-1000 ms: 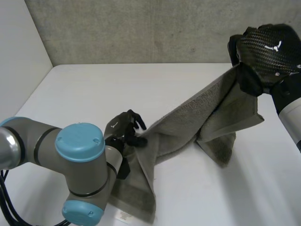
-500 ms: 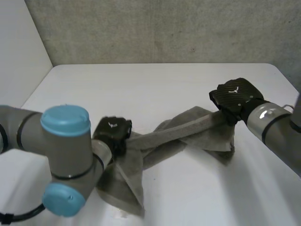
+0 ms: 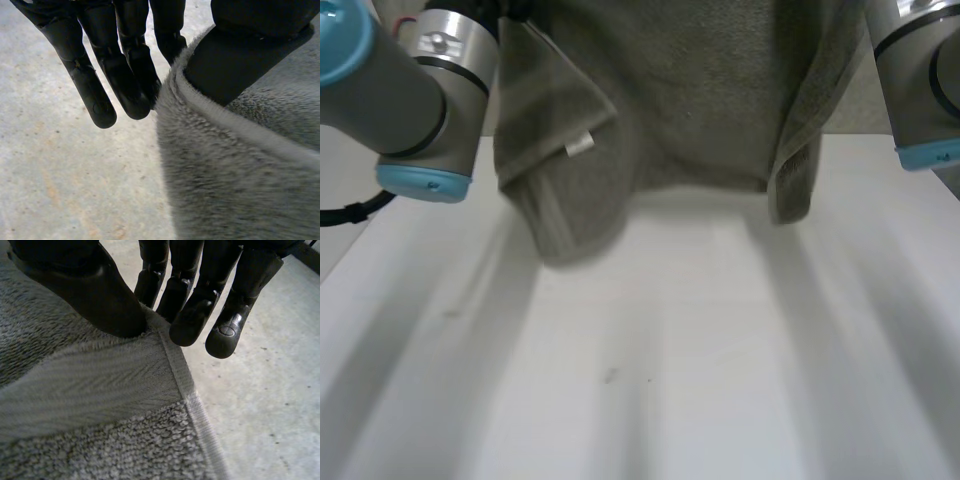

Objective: Fold the towel.

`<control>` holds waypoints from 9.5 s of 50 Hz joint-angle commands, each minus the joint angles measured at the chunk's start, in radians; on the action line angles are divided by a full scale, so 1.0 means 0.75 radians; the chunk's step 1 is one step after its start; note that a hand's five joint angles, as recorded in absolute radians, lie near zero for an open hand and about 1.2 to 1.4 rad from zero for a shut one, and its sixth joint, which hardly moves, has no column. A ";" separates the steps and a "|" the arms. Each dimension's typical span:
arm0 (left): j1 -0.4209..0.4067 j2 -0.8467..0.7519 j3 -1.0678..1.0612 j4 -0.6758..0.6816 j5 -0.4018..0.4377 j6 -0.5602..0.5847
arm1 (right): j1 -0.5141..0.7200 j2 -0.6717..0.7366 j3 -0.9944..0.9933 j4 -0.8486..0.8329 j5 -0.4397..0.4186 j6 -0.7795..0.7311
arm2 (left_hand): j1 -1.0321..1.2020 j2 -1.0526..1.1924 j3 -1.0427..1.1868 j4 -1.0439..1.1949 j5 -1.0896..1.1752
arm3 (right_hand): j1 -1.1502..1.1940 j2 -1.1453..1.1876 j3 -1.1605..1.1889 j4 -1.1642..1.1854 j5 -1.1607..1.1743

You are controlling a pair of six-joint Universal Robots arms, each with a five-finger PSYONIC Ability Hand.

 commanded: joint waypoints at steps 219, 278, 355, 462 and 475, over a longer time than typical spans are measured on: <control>0.415 0.209 -1.134 0.208 0.196 0.114 | -0.302 0.164 0.824 0.540 -0.033 0.352 | 0.287 0.239 0.240 0.239 0.251 | 0.068 0.089 0.079 0.072 0.064; 0.313 -0.179 -0.656 -0.168 0.218 0.231 | -0.371 0.428 0.285 0.593 -0.181 -0.284 | 0.287 0.239 0.240 0.239 0.251 | 0.068 0.089 0.079 0.072 0.064; 0.272 0.213 -1.168 0.037 0.161 0.192 | -0.585 -0.011 0.736 0.556 -0.129 -0.311 | -1.342 -1.390 -1.389 -1.390 -1.378 | 0.068 0.089 0.079 0.072 0.064; 0.163 0.424 -1.054 -0.104 0.110 -0.200 | 0.535 0.213 0.765 0.396 -0.357 -0.497 | -1.342 -1.390 -1.389 -1.390 -1.378 | -0.636 -0.615 -0.625 -0.632 -0.640; 0.043 0.311 -0.841 -0.241 0.100 -0.346 | 0.287 -0.163 0.867 0.450 -0.297 0.250 | -1.302 -1.350 -1.349 -1.350 -1.338 | -1.561 -1.540 -1.550 -1.557 -1.565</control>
